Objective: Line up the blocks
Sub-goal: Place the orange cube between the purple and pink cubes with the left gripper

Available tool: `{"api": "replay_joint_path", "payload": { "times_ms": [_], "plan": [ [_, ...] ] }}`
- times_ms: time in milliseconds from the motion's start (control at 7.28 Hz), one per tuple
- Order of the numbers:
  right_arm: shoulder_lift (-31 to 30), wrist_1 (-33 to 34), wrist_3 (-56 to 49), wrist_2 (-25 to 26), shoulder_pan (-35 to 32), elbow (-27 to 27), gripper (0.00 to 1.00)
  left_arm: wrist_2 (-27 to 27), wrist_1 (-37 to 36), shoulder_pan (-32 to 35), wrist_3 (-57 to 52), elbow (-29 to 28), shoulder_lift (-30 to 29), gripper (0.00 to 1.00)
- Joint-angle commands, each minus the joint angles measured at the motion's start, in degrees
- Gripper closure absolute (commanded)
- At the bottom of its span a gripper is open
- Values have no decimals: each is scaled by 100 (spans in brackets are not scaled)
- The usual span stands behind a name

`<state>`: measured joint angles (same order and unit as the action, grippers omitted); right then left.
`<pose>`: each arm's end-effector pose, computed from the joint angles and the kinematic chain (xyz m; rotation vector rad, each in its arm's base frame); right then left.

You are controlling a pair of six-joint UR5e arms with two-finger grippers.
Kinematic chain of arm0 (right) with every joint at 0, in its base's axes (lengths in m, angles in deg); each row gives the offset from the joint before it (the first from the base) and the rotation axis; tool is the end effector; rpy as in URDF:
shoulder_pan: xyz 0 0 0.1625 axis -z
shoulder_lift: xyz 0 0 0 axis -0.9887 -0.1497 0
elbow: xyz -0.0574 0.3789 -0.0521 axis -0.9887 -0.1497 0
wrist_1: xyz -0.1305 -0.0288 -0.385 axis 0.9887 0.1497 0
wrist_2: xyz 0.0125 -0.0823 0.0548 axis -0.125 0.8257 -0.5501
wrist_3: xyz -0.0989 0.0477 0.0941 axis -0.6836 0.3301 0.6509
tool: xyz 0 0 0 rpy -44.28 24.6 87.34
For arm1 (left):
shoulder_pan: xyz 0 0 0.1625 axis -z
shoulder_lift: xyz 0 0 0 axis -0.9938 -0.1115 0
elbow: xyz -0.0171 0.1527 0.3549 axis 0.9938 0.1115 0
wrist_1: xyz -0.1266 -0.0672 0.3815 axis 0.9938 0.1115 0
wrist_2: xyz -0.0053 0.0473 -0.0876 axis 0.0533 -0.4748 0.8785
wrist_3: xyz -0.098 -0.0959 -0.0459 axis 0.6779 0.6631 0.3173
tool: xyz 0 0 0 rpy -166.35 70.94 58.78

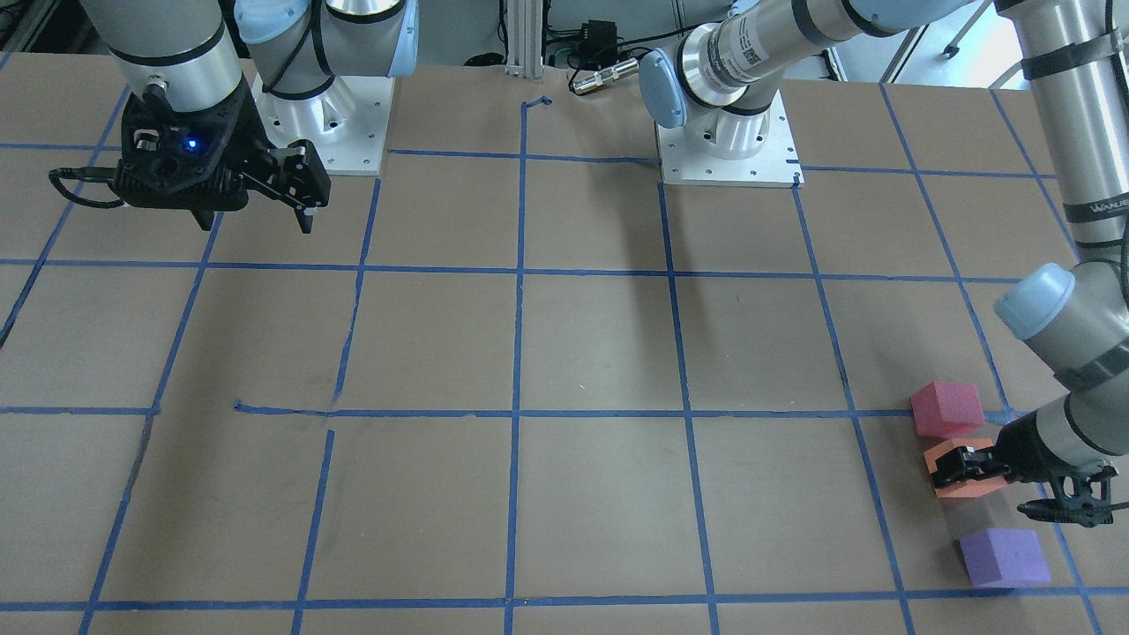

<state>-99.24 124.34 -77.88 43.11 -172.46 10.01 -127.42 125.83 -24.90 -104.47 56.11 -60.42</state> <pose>0.1314 -0.4725 0.3912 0.0568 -3.0657 0.0054 0.2137 -0.6285 0.1081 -0.0162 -3.0707 0.0384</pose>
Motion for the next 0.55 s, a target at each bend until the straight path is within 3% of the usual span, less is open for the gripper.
{"api": "replay_joint_path", "payload": {
  "times_ms": [0,412],
  "plan": [
    [0,0,0,43,1,2,0,-6,0,2,-76,26,2,26],
    [0,-9,0,52,-7,28,0,-41,52,80,-50,-9,219,12]
  ]
}}
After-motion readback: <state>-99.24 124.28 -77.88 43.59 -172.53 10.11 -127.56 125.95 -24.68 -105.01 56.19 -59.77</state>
